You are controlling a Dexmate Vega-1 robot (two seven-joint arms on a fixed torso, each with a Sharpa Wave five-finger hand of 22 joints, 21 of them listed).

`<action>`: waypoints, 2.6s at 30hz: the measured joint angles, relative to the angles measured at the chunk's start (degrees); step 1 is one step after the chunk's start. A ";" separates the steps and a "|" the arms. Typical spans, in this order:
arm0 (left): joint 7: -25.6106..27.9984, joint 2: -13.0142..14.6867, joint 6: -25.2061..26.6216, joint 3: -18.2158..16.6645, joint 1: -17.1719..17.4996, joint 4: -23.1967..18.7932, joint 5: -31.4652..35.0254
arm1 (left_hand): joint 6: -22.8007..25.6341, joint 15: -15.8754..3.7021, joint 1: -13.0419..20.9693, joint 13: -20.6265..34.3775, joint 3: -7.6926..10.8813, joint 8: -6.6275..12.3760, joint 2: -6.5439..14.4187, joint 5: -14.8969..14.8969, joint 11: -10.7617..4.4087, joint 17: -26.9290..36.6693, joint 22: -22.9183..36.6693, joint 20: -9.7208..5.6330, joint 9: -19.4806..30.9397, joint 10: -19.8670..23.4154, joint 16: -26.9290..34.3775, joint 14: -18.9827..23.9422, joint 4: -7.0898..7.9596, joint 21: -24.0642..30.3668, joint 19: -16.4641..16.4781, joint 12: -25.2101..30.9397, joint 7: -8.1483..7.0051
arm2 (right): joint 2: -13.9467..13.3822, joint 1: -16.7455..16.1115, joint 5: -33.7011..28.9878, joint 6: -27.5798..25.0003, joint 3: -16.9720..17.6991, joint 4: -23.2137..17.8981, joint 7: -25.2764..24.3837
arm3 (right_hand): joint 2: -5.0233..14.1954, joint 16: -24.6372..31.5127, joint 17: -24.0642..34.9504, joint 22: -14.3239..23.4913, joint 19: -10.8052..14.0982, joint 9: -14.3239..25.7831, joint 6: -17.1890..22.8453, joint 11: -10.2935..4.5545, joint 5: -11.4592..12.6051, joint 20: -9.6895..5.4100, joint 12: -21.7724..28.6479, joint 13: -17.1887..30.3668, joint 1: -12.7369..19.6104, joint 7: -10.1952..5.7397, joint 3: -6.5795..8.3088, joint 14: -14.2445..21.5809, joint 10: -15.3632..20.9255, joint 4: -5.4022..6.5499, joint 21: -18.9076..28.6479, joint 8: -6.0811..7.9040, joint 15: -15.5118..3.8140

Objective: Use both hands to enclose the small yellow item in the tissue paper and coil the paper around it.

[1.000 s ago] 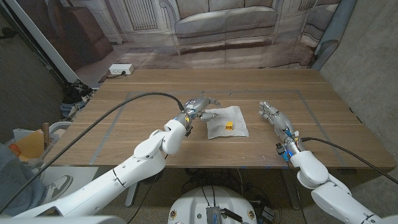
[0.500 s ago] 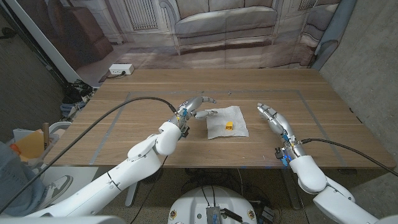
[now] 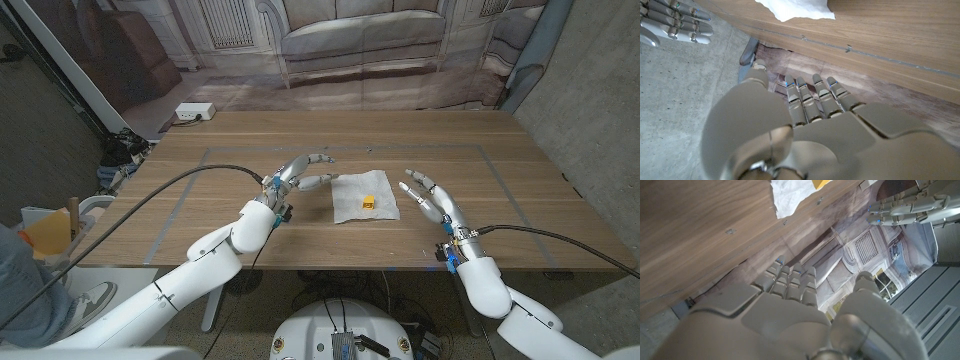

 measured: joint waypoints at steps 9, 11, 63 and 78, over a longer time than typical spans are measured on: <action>4.36 1.39 0.15 -0.55 2.49 -0.54 2.02 | -1.24 0.22 1.77 0.00 -0.26 0.00 -1.72 0.88 -0.53 -0.30 0.00 0.22 -0.29 -4.26 -0.47 -4.51 -1.72 -0.27 -3.74 -0.66 -2.50 | -1.14 0.03 -7.86 -6.72 -2.25 -2.26 -2.53 | -0.34 0.00 0.01 0.00 0.00 0.00 2.77 -2.63 0.53 0.00 0.00 0.02 5.18 -4.77 1.42 -0.23 0.02 -1.42 0.00 0.00 -0.39; 4.91 1.52 0.57 -0.39 2.68 -0.63 2.84 | -1.56 0.29 2.52 0.00 0.03 0.00 -1.85 1.32 -0.51 -0.29 0.00 0.27 -0.29 -5.19 -0.47 -5.64 -2.02 -0.28 -4.71 -0.66 -2.81 | -1.47 -0.01 -9.37 -8.74 -2.75 -2.92 -2.86 | -0.30 0.00 0.01 0.00 0.00 0.00 3.00 -2.67 0.55 0.00 0.00 0.02 6.34 -5.35 1.80 -0.23 -0.02 -1.77 0.00 0.00 -0.39; -8.82 0.74 19.97 15.54 0.10 -7.69 49.64 | -0.31 0.61 5.57 -0.27 -0.35 0.22 -4.21 2.94 -0.12 -0.56 -0.28 -0.31 -0.20 -11.92 -0.44 -12.28 -4.49 -0.45 -13.82 -0.38 -1.76 | -9.83 2.51 -17.36 -35.84 -11.84 -11.67 2.81 | -3.94 -0.26 0.02 0.00 -3.12 0.28 10.41 -6.76 2.05 2.66 -1.13 0.00 22.74 -10.03 5.93 -2.17 -2.68 -1.62 -0.46 0.85 0.53; -11.40 -2.00 21.27 16.72 0.54 -5.63 53.51 | 0.13 0.61 4.96 -0.27 -0.35 0.22 -3.60 3.16 -0.38 -0.55 -0.27 -0.54 -0.11 -11.66 -0.44 -12.28 -4.48 -0.45 -14.03 -0.18 -1.77 | -9.46 2.66 -17.08 -37.81 -13.39 -10.42 0.30 | -4.62 0.00 0.02 0.00 -2.89 0.28 11.63 -7.71 2.05 2.88 -1.12 0.00 23.42 -10.02 6.16 -1.22 -1.72 -1.39 -0.45 0.86 0.21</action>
